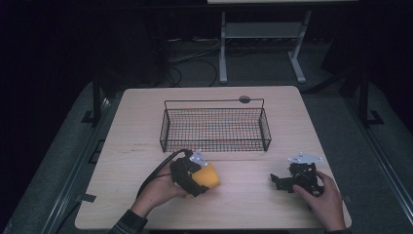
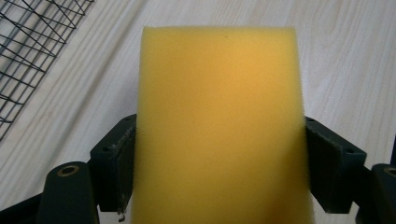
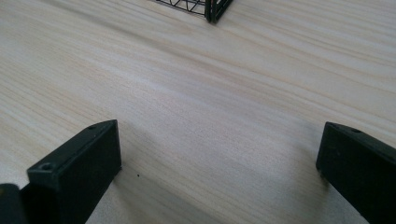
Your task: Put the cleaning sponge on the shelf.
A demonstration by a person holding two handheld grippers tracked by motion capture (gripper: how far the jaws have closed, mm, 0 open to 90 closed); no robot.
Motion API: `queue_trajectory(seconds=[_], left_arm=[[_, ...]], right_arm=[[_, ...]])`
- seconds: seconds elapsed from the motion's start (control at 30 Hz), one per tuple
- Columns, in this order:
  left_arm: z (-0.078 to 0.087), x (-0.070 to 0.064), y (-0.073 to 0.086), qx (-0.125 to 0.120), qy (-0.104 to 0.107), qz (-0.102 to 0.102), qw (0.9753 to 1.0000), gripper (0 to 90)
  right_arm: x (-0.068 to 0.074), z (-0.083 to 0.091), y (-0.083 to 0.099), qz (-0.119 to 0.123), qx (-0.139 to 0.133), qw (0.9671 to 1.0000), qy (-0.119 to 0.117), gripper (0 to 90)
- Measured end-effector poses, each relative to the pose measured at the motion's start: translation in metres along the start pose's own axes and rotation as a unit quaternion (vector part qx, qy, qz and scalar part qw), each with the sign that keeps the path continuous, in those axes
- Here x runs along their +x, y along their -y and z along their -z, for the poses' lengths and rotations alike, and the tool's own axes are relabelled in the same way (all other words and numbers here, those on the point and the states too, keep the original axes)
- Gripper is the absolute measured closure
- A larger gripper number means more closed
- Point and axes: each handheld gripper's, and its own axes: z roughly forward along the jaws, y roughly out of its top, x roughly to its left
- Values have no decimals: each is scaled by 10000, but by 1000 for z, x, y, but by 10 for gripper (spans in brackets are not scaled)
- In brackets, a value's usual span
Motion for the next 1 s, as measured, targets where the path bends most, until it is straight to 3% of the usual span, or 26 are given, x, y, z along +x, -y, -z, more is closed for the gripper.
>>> queue_trajectory(seconds=[0.6,1.0], left_arm=[[20,12,-3,-28,-24,-13,10000,223],[35,22,-14,15,-121,-98,9999,223]], right_arm=[[0,0,0,0,1,10000,0,0],[0,0,0,-1,0,10000,0,0]])
